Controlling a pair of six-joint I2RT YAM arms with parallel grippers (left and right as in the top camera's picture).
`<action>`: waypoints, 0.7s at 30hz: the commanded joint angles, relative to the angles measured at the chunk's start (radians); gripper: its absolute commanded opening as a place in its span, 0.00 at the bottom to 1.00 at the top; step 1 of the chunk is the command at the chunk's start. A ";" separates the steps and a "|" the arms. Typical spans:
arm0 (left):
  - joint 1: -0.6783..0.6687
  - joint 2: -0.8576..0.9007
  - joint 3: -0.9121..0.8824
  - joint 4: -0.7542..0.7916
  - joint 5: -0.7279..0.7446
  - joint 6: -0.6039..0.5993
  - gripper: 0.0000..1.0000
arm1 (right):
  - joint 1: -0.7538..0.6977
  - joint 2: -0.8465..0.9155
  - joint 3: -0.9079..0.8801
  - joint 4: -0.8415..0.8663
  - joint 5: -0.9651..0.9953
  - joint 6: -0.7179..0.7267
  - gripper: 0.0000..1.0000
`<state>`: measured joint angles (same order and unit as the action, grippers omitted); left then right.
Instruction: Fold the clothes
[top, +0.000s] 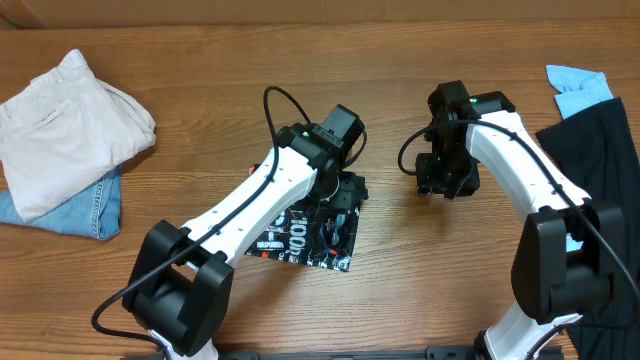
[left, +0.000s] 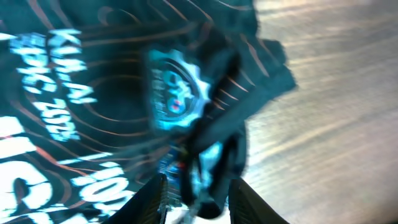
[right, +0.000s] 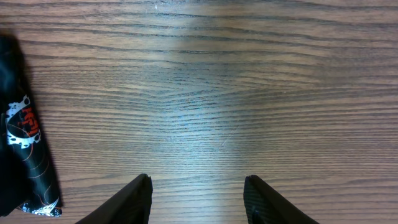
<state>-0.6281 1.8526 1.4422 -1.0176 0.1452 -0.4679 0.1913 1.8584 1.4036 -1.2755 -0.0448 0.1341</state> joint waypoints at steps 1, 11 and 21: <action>0.032 0.012 -0.008 0.006 -0.108 0.019 0.34 | 0.004 0.003 0.023 0.001 -0.012 -0.006 0.51; 0.193 0.017 -0.008 0.216 -0.354 0.039 0.28 | 0.096 0.003 0.023 0.003 -0.601 -0.316 0.51; 0.350 0.105 -0.008 0.306 -0.294 0.092 0.31 | 0.328 0.003 0.023 0.196 -0.460 -0.180 0.52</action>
<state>-0.3023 1.9083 1.4384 -0.7238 -0.1688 -0.4194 0.4782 1.8584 1.4044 -1.1141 -0.5682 -0.1181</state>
